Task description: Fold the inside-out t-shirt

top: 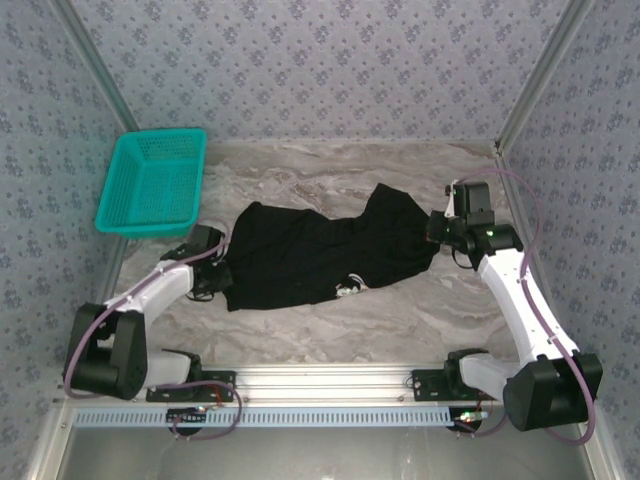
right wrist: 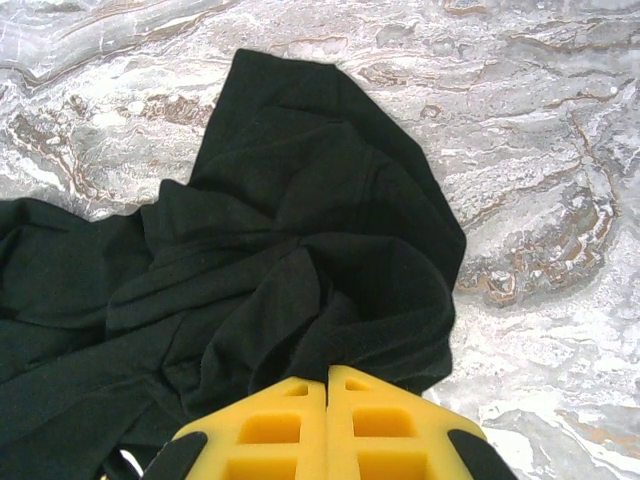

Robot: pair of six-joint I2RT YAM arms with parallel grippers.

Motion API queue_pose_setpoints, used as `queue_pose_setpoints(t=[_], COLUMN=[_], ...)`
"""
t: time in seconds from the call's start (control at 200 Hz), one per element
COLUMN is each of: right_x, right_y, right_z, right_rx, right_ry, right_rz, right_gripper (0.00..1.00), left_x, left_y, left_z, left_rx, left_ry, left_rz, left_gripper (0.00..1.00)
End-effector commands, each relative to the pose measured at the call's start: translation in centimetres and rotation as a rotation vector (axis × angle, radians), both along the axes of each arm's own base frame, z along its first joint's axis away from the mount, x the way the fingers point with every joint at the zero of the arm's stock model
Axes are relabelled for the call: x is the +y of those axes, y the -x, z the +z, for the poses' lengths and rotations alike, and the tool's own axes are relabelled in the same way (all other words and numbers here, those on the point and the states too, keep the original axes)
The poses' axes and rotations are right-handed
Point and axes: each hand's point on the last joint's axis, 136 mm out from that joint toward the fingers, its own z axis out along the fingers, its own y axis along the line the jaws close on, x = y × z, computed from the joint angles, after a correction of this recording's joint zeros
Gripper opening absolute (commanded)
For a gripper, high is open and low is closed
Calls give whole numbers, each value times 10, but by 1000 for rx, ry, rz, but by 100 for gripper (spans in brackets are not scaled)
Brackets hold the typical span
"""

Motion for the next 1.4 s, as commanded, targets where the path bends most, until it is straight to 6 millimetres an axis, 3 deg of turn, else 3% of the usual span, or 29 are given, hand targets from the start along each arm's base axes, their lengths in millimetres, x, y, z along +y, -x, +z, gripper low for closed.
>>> queue_pose_setpoints(t=[0.0,0.095,0.175,0.22,0.28,0.38,0.485,0.635,0.744,0.829,0.874,0.984,1.079,1.189,1.249,1.279,1.299,1.394], right_x=[-14,-46,-67,-70,-70,-68,-69,-72,-69,-72,-74,-74,-74,-73,-73,-77,-80,-87], right_y=[-11,-7,8,17,31,59,102,165,191,198,195,169,132,67,18,-8,-28,-113], right_z=[73,177,260,291,328,359,395,440,463,474,476,476,476,464,445,431,421,365], right_rx=[-171,-433,-651,-722,-797,-850,-937,-1058,-1109,-1139,-1140,-1116,-1079,-1004,-939,-901,-871,-744], right_ry=[-9,-11,-26,-30,-30,-20,26,98,115,137,153,197,287,368,337,310,291,228], right_rz=[-33,-135,-208,-219,-222,-216,-237,-279,-269,-274,-275,-256,-265,-279,-255,-244,-243,-216], right_gripper=[0,0,0,0,0,0,0,0,0,0,0,0,0,0,0,0,0,0], left_x=[-10,-8,-3,1,7,12,20,22,23,26,27,22,15,5,0,-2,-4,-16], left_y=[-30,-40,-34,-27,-19,-5,20,54,70,71,62,23,-22,-86,-125,-142,-156,-217], left_z=[95,208,303,348,391,440,481,523,548,561,562,549,530,491,460,448,424,360], left_rx=[-265,-570,-829,-943,-1038,-1118,-1208,-1301,-1338,-1351,-1336,-1253,-1174,-1062,-995,-968,-910,-800], left_ry=[73,119,148,148,128,100,83,101,102,75,56,24,-2,-27,-24,-20,-25,-23], left_rz=[-35,-29,-23,-18,-20,-29,-25,-55,-69,-63,-54,-53,-59,-56,-53,-53,-54,-58], left_gripper=[0,0,0,0,0,0,0,0,0,0,0,0,0,0,0,0,0,3])
